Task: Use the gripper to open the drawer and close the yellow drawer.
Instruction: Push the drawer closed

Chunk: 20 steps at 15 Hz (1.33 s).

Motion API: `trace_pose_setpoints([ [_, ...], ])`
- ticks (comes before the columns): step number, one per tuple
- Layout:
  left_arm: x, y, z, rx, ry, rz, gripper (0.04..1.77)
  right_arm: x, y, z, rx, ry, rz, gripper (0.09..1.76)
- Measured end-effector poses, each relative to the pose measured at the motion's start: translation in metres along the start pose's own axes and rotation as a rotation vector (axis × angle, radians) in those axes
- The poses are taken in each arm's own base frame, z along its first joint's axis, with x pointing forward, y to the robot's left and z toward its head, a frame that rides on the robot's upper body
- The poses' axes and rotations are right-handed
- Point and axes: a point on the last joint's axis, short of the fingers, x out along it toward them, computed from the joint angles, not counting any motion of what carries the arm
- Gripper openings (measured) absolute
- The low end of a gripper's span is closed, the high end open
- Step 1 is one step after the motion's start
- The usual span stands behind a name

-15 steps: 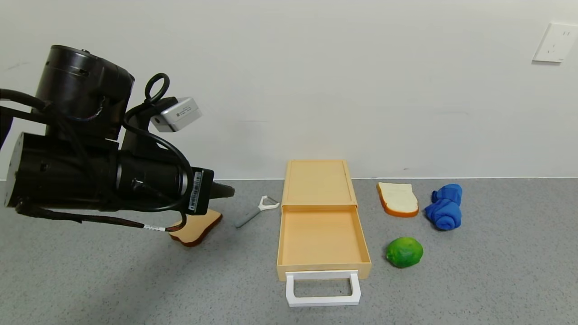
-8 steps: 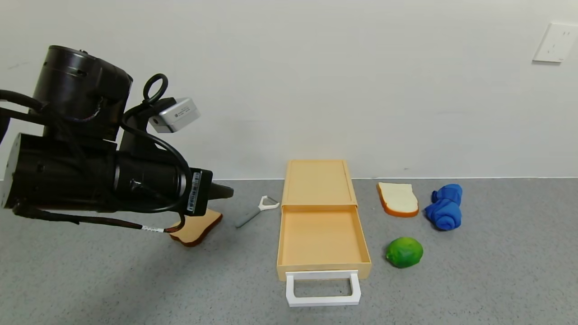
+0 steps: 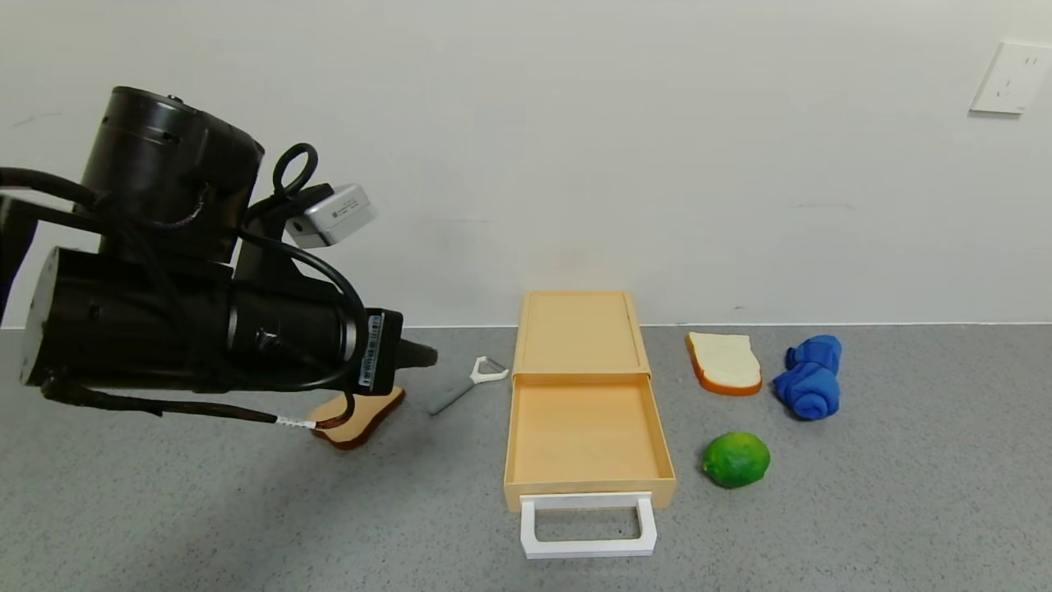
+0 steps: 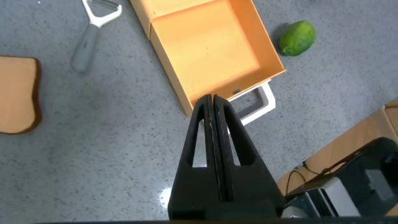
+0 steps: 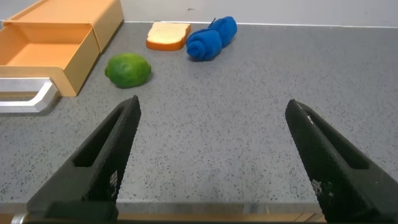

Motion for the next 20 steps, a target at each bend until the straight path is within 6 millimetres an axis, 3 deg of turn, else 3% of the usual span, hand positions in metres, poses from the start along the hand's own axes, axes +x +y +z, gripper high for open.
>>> trace_pose_setpoints([
  [5,0.022,-0.028,-0.002,-0.096,0.019,0.113,0.11,0.0,0.0,0.0,0.0,0.0,0.0,1.71],
  [12,0.068,-0.06,-0.008,-0.204,0.181,0.183,0.11,0.0,0.0,0.0,0.0,0.0,0.0,1.71],
  [20,0.115,-0.097,-0.034,-0.197,0.377,0.216,0.11,0.0,0.0,0.0,0.0,0.0,0.0,1.71],
])
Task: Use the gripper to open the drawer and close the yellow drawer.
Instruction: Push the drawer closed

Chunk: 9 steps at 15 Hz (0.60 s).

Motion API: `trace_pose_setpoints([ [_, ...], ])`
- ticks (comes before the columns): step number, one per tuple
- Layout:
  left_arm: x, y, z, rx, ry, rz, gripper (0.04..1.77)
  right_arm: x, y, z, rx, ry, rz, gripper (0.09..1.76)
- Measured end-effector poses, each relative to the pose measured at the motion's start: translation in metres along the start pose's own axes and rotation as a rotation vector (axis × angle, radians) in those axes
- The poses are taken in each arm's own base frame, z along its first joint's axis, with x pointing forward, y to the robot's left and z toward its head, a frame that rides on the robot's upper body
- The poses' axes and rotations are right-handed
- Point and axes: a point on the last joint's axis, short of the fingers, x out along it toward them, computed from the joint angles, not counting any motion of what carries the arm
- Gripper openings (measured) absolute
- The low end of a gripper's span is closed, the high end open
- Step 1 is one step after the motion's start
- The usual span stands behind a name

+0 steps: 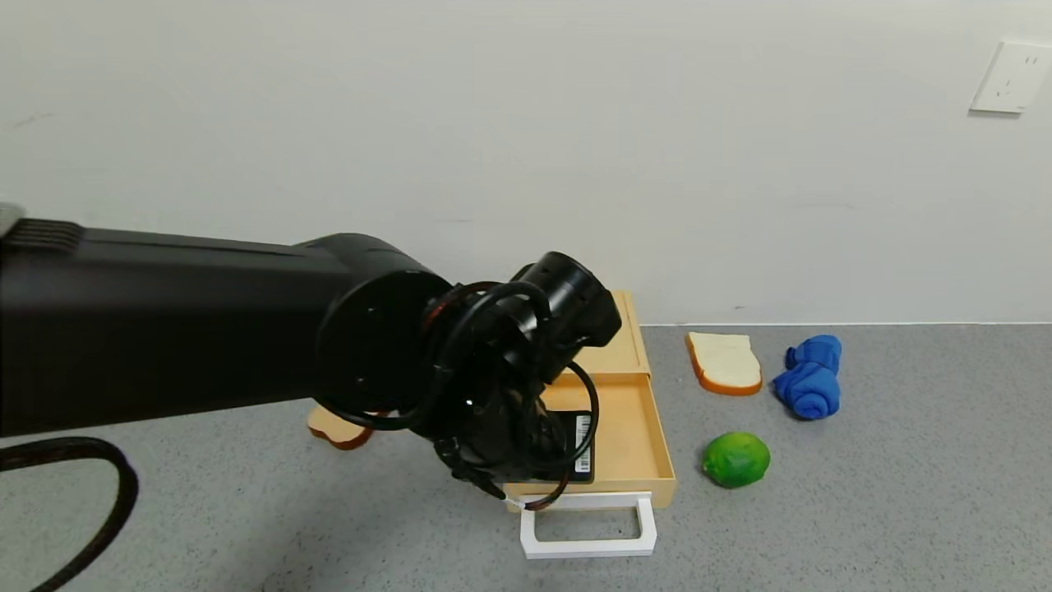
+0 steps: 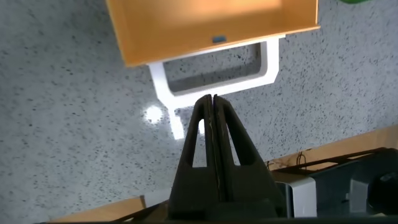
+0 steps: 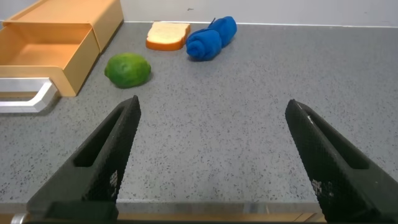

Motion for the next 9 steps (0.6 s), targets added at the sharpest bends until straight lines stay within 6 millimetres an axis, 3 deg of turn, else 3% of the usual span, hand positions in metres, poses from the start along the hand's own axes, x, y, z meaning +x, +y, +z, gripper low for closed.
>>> trace_pose_setpoints([
  [9,0.051,-0.024,-0.006,0.031,0.1,0.041,0.11,0.0,0.0,0.0,0.0,0.0,0.0,1.71],
])
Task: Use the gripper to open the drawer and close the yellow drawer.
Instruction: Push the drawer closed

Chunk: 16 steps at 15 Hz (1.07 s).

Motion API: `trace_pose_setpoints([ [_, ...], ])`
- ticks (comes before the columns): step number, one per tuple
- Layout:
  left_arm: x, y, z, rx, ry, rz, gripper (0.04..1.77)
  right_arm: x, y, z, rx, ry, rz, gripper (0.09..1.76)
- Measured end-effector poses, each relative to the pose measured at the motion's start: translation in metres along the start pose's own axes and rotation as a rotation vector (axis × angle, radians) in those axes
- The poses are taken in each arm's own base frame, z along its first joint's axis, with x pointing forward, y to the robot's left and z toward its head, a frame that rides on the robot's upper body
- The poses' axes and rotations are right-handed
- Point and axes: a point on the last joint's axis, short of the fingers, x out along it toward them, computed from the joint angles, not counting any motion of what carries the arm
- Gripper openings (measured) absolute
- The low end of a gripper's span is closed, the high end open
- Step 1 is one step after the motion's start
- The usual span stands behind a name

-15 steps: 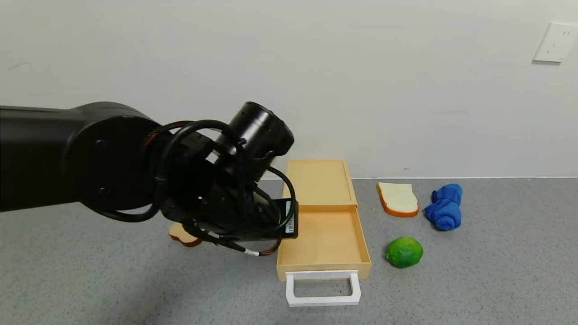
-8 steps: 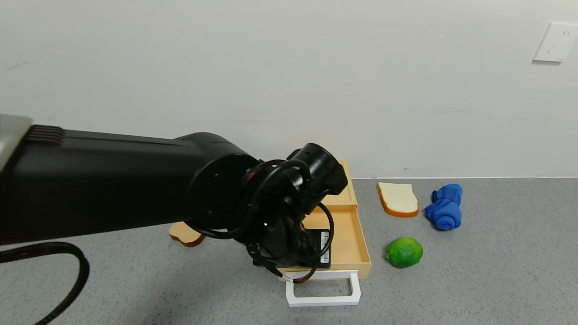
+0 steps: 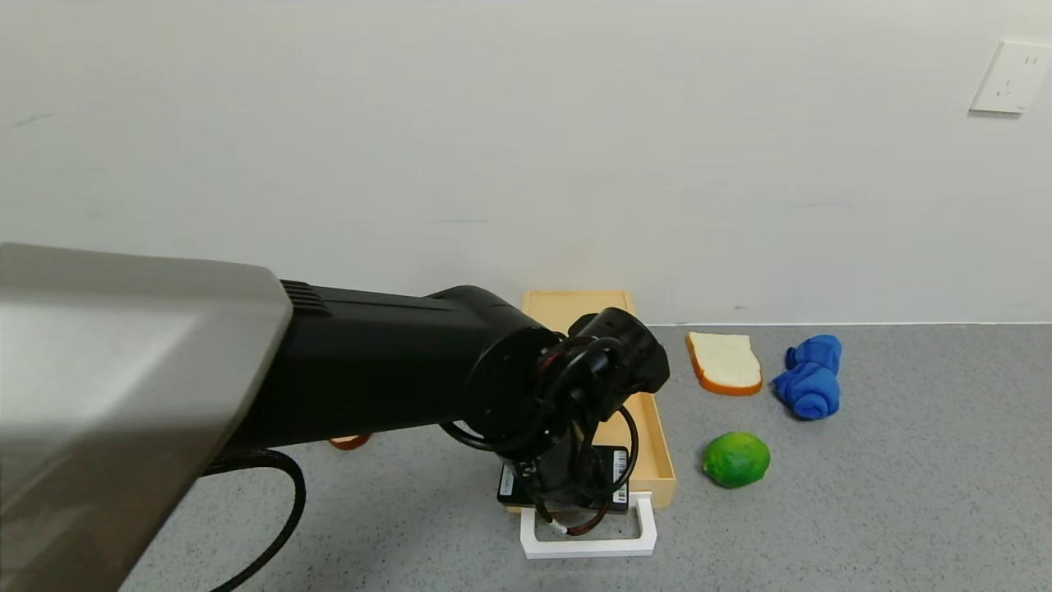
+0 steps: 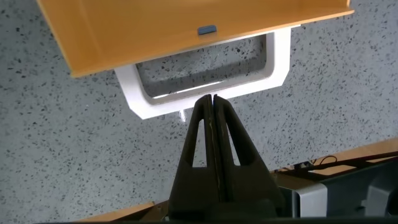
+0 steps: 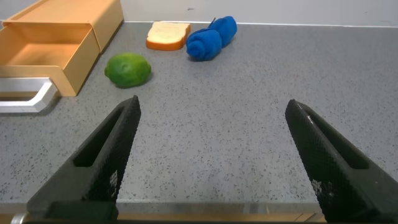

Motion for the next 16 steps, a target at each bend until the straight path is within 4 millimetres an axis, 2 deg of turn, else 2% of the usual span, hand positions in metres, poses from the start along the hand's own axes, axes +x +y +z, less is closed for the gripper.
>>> trace_pose_setpoints([
  [8,0.033,-0.006,-0.002,-0.025,0.05,0.041,0.11,0.0,0.0,0.0,0.0,0.0,0.0,1.71],
  [16,0.046,-0.009,0.0,-0.045,0.058,0.051,0.11,0.0,0.0,0.0,0.0,0.0,0.0,1.71],
])
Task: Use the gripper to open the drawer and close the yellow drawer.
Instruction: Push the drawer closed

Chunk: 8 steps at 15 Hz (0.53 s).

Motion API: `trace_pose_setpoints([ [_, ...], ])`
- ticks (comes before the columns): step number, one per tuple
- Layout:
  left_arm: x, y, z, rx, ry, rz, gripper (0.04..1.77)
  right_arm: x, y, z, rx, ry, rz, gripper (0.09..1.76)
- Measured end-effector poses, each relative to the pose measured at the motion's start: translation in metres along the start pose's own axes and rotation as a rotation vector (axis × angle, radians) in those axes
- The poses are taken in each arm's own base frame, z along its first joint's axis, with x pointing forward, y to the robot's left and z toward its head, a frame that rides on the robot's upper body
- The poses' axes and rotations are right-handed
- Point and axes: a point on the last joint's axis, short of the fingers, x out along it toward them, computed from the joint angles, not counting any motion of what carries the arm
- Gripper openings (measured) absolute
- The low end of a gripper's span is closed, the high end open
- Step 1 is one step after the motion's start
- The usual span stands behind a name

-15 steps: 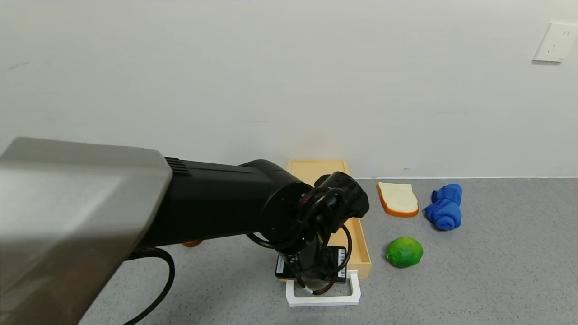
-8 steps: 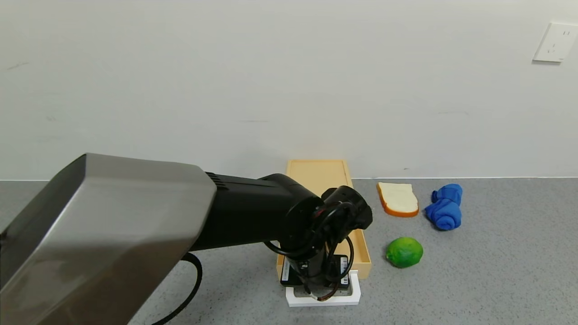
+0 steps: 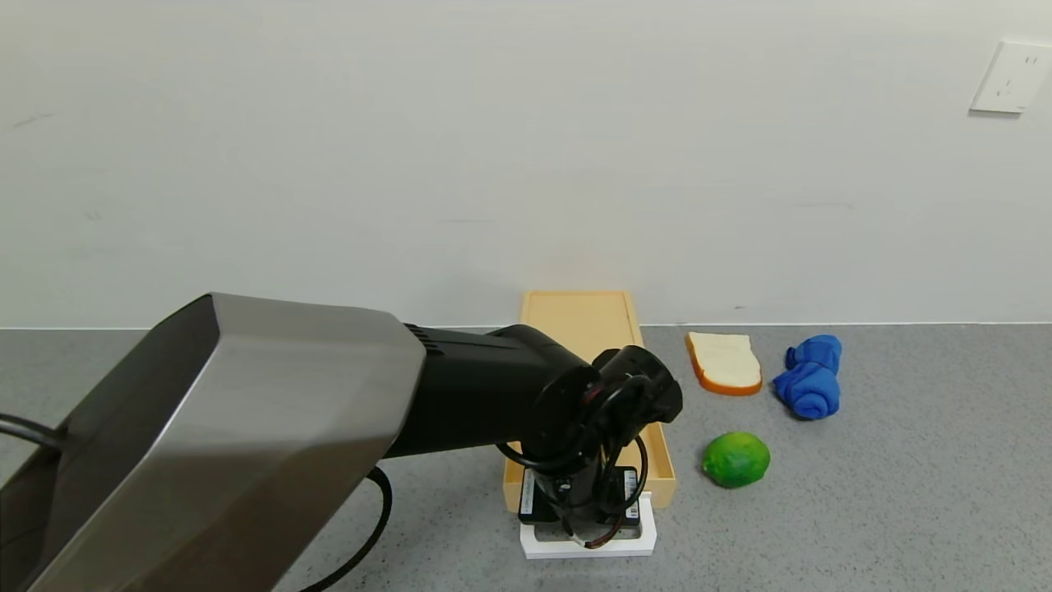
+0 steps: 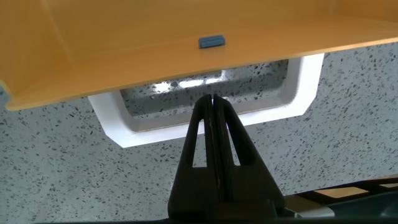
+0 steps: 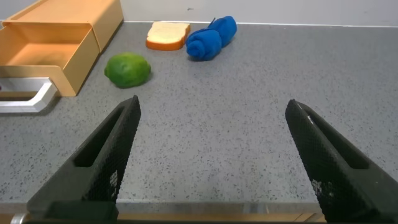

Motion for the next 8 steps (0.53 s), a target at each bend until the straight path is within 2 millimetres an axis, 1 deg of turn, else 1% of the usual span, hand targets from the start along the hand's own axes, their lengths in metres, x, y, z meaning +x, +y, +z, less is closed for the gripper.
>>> trace_pose_setpoints([
  [8,0.011,-0.005,-0.003,-0.023,0.002,0.023,0.11,0.0,0.0,0.0,0.0,0.0,0.0,1.71],
])
